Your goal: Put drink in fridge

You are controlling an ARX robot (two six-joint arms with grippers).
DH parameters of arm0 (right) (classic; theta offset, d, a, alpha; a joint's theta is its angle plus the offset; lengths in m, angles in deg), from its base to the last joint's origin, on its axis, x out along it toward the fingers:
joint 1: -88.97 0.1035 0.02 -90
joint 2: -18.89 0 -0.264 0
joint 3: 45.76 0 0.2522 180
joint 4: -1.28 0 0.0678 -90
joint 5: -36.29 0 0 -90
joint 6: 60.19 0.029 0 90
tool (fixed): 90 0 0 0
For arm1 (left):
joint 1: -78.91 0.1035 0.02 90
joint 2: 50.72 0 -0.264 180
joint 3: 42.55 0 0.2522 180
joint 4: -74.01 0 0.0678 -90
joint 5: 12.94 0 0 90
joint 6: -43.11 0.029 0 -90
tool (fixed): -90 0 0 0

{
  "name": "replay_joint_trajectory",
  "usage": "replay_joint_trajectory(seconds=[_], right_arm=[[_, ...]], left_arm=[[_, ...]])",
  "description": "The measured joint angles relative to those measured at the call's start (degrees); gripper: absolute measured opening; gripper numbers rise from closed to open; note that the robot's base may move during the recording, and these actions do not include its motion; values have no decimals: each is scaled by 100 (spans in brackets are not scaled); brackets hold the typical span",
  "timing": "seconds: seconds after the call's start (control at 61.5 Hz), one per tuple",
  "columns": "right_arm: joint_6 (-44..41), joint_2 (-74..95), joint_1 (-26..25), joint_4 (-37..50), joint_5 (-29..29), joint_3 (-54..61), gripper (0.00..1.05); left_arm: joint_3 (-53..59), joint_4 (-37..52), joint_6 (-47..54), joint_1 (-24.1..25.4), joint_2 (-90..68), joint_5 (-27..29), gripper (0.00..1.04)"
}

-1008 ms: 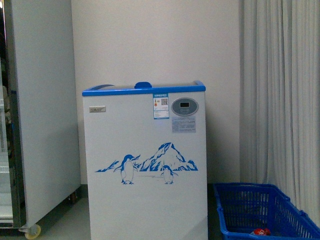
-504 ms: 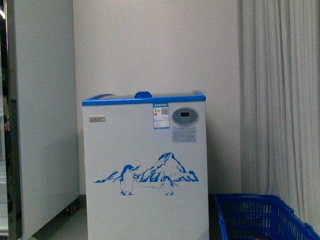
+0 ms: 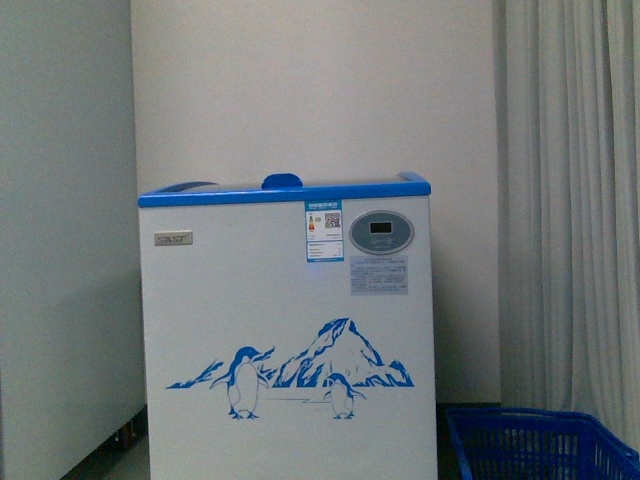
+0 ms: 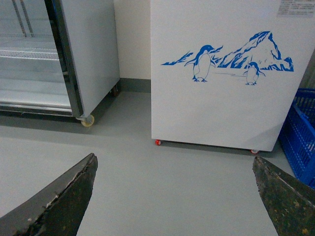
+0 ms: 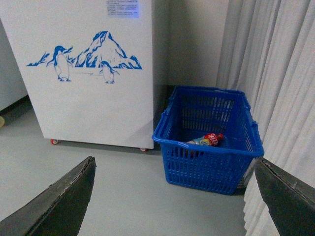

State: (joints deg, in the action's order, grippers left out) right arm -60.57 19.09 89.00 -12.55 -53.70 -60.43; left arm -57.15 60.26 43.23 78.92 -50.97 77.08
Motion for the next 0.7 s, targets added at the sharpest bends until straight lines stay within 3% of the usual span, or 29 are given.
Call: replay_joint_trajectory(seconds=[0.699], right_arm=[[0, 0, 0, 0, 0, 0, 97]], left_arm=[[0, -2, 0, 0, 0, -2, 97]])
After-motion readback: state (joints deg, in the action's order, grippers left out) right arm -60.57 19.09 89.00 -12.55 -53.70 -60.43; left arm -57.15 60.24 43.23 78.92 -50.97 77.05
